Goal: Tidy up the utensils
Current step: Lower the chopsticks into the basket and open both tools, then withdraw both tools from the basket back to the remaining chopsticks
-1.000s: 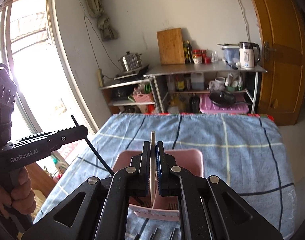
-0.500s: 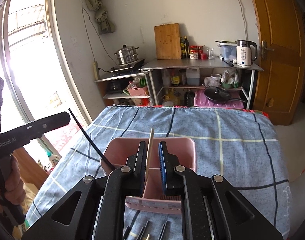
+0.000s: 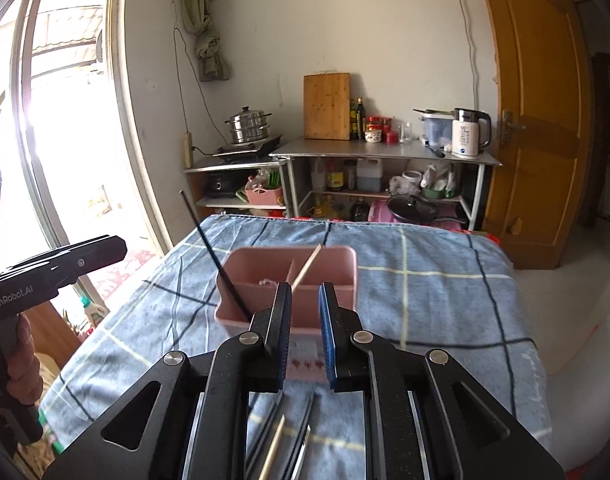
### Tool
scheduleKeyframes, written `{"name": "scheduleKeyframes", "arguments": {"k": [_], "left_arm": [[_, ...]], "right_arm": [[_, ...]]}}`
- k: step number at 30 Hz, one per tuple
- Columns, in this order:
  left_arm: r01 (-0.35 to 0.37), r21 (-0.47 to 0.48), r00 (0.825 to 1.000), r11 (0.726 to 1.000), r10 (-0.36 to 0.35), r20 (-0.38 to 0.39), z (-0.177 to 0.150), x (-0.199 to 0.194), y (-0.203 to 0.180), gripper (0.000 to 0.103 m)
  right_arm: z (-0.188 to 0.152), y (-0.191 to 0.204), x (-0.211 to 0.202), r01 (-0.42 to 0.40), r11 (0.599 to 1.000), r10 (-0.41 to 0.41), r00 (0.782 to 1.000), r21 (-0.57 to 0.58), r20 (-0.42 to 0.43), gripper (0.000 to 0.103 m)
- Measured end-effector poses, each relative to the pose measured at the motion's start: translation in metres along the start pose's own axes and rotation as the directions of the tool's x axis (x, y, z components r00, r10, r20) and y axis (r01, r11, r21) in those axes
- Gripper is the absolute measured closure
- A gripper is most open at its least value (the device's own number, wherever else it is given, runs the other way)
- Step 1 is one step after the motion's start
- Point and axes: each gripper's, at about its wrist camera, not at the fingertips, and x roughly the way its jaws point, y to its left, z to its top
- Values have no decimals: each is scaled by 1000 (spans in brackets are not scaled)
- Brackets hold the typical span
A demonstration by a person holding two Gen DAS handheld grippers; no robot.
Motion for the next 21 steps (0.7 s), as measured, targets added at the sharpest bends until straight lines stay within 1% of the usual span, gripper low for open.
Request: {"name": "scheduleKeyframes", "arguments": {"k": [9, 13, 21], "left_arm": [[-13, -2, 1000, 1000, 13, 11, -57, -34, -16, 67], [-29, 13, 1000, 1000, 29, 9, -84, -46, -22, 67], [-35, 52, 999, 998, 35, 2, -121, -60, -38, 67]], "right_arm": [[-44, 0, -42, 33, 999, -33, 999, 1, 14, 88], [-65, 1, -57, 47, 999, -47, 999, 1, 11, 88], [-106, 8, -77, 58, 998, -58, 998, -15, -13, 88]]}}
